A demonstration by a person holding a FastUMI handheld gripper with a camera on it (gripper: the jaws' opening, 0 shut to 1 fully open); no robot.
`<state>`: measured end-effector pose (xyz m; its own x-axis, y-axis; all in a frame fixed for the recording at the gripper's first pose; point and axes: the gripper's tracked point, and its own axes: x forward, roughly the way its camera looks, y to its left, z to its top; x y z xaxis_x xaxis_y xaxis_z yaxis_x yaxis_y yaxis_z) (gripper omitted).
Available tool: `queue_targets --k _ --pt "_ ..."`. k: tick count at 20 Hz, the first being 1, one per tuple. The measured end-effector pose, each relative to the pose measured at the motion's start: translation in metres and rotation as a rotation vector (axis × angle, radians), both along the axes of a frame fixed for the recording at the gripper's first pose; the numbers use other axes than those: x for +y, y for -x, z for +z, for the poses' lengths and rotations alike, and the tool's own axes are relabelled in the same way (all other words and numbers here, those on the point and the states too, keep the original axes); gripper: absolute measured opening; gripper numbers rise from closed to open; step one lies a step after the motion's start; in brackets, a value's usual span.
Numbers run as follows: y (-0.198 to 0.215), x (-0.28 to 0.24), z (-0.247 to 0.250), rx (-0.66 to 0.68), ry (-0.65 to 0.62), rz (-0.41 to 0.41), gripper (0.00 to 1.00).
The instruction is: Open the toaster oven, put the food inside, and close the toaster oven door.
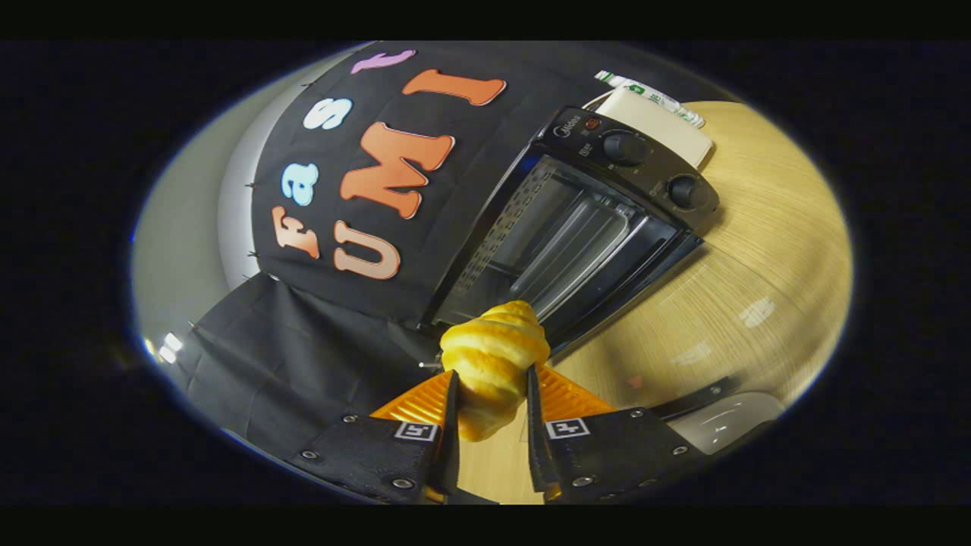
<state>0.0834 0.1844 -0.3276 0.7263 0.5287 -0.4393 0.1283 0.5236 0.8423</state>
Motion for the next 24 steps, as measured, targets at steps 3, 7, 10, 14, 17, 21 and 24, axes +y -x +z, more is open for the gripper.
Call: queue_targets --k 3,7,10,14,17,21,24 --pt "-0.027 0.000 0.002 -0.015 -0.004 -0.032 0.37" --pt "-0.054 -0.003 -0.010 -0.023 0.061 -0.055 0.37" --pt "-0.068 -0.001 -0.011 -0.034 0.088 -0.056 0.37" --pt "-0.087 -0.003 -0.011 -0.052 0.108 -0.074 0.37" --pt "-0.100 -0.010 -0.018 -0.060 0.149 -0.090 0.37" --pt "-0.113 -0.015 -0.034 -0.049 0.220 -0.092 0.37" --pt "-0.121 -0.023 -0.051 -0.056 0.372 -0.091 0.43"
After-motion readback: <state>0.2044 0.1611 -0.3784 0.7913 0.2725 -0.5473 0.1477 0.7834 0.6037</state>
